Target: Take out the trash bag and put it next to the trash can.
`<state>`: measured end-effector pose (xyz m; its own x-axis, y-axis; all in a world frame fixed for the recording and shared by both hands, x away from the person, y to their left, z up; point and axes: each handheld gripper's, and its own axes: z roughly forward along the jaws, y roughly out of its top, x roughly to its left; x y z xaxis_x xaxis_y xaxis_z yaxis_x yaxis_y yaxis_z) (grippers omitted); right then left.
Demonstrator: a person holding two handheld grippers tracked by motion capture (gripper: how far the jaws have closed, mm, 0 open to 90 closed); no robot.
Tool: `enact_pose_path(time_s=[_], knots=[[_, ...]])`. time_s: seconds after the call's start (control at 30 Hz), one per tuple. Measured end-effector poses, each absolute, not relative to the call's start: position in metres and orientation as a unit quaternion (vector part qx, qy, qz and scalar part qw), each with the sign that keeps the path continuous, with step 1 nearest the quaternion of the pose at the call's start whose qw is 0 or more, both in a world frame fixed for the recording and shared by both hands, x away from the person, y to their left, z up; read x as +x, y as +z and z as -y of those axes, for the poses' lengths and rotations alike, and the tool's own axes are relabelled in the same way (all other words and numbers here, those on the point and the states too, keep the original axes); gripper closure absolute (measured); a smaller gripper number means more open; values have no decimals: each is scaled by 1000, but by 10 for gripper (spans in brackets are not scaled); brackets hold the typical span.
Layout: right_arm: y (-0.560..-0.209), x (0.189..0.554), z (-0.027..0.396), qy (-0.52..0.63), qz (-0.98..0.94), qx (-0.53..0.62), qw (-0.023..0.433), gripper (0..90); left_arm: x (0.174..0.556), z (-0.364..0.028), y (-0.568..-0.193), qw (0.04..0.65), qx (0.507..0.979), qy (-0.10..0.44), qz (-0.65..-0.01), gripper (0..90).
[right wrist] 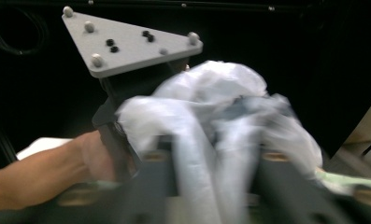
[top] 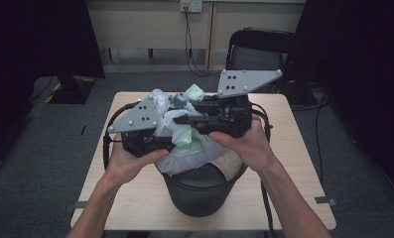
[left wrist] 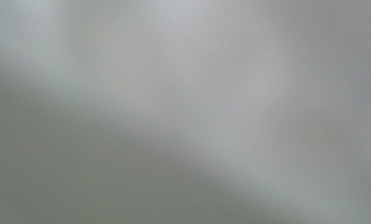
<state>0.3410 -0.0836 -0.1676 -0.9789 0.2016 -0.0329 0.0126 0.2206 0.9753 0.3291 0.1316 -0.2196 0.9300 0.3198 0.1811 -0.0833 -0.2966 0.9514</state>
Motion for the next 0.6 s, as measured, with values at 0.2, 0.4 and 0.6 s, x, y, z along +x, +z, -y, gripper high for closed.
enact_pose_path(time_s=[0.2,0.4,0.6], knots=[[-171,349,101,627,-768,100,85,269,336,-135,-225,604,779,150,-84,850],[-181,356,122,626,-769,104,77,195,345,-153,-220,651,743,118,-100,852],[-196,361,117,621,-777,94,41,157,345,-152,-216,665,733,102,-97,852]])
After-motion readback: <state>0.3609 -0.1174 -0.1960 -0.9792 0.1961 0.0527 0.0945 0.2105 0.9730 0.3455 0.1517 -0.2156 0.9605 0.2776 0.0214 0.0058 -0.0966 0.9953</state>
